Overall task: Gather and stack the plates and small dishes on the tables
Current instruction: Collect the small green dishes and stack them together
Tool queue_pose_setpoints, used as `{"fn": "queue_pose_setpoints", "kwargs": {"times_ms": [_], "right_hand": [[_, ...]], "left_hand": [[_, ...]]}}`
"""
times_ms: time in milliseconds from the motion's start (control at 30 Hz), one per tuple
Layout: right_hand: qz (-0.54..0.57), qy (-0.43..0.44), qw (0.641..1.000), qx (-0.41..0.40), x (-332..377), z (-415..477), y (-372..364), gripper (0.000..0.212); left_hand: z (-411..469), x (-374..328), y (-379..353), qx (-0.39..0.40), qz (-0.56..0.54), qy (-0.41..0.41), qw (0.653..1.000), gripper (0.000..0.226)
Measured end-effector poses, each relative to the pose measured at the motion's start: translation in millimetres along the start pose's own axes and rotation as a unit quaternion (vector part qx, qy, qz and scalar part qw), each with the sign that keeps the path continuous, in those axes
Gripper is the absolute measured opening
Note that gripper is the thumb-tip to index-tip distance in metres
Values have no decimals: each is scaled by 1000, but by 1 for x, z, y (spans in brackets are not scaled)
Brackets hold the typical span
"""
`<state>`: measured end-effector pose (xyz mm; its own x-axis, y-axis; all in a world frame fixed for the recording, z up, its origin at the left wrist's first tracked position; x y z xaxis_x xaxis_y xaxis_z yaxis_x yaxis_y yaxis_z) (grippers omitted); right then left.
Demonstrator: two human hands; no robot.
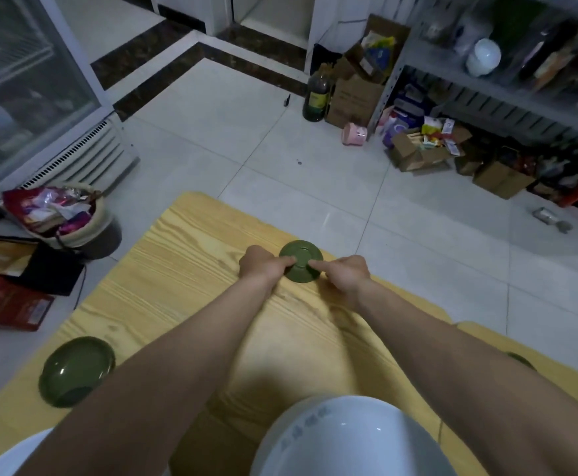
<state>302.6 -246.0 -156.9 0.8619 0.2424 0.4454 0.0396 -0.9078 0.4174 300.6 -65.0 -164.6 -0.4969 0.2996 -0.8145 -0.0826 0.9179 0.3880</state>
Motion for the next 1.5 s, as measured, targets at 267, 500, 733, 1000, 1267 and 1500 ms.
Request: {"fn": "queue_pose_setpoints", "kwargs": {"times_ms": [267,500,733,1000,1267,1500], "right_hand": [[-18,1,1000,-21,6,15,-12,41],[-16,167,986,13,3,-6,-4,37],[-193,304,931,-55,-29,-15,-5,19],[-13,141,990,-24,-36,-19,-8,42],[98,34,994,31,-25,-41,-32,25],[113,102,984,88,-10,-124,-46,27]], "left_hand": [[12,-2,-8,10,-18,23,1000,42],[2,-11,3,48,13,-162,986,42],[-25,17,5,97,135,-233,958,35],[-34,22,19,84,136,-236,958,36],[-46,21,87,12,92,-231,968,26],[-105,23,154,-68,36,-203,976,25]]}}
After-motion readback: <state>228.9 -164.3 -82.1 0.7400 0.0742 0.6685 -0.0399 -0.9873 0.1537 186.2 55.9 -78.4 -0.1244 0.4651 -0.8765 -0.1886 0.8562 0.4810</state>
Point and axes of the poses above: each hand's wrist, its own z-axis towards the middle knuckle, its own y-axis out of the back of the hand, x = y × z, the point moved 5 cm from there along z, towards the middle knuckle, and after that the axes turned 14 degrees about -y, right-handed, at the moved point
